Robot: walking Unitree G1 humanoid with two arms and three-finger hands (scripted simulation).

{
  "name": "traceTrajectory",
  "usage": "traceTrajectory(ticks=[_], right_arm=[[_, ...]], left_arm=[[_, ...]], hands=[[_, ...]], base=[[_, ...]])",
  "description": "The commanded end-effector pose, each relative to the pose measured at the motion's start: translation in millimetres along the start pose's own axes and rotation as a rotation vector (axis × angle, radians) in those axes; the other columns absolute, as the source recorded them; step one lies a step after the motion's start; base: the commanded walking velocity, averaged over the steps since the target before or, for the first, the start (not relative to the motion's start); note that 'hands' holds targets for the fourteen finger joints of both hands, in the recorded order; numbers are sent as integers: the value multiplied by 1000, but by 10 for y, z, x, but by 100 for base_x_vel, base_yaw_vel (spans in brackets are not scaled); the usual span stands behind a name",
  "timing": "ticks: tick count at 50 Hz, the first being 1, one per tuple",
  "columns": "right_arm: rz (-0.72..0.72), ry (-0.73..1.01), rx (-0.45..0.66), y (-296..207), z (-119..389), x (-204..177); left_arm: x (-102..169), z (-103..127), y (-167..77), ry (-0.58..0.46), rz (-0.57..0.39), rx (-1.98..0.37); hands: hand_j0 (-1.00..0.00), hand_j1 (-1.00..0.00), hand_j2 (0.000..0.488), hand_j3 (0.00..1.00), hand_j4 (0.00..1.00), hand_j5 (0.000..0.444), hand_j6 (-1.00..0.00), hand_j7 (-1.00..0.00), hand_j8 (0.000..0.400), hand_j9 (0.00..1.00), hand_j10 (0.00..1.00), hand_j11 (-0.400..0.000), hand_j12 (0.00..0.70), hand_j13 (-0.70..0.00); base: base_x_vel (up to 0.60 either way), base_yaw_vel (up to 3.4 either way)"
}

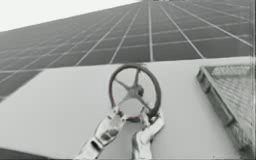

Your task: Pick up and drop off the object

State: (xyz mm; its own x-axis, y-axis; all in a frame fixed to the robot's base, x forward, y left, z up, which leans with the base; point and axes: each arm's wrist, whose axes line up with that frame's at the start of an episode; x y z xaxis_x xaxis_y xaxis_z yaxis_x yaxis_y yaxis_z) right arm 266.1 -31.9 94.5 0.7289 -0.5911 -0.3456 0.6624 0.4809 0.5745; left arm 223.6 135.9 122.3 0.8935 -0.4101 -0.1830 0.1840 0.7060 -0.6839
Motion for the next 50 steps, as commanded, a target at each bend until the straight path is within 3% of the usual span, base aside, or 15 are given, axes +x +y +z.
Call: traceTrajectory(ticks=[1,4,5,10,11,50], right_arm=[[-16,-113,107,-164,137,127],[5,-118,161,-383,300,299],[8,-135,211,-509,368,305],[120,-190,297,-829,900,490],[191,86,-273,462,453,1228],[191,86,-273,462,453,1228]], left_arm=[[-173,-344,200,122,64,-41],[-199,-308,225,131,68,-19],[-249,-338,109,133,71,-32],[-271,-337,202,104,47,-32],[-335,-288,234,106,56,-34],[-335,-288,234,106,56,-34]], hands=[[0,0,0,1000,1000,0,0,0,0,1000,1000,-400,0,-700],[0,0,0,1000,1000,0,0,0,0,1000,1000,-400,0,-700],[0,0,0,1000,1000,0,0,0,0,1000,1000,-400,0,-700],[0,0,0,1000,1000,0,0,0,0,1000,1000,-400,0,-700],[0,0,0,1000,1000,0,0,0,0,1000,1000,-400,0,-700],[0,0,0,1000,1000,0,0,0,0,1000,1000,-400,0,-700]], base=[[0,0],[0,0],[0,0],[0,0],[13,-349],[21,-200]])
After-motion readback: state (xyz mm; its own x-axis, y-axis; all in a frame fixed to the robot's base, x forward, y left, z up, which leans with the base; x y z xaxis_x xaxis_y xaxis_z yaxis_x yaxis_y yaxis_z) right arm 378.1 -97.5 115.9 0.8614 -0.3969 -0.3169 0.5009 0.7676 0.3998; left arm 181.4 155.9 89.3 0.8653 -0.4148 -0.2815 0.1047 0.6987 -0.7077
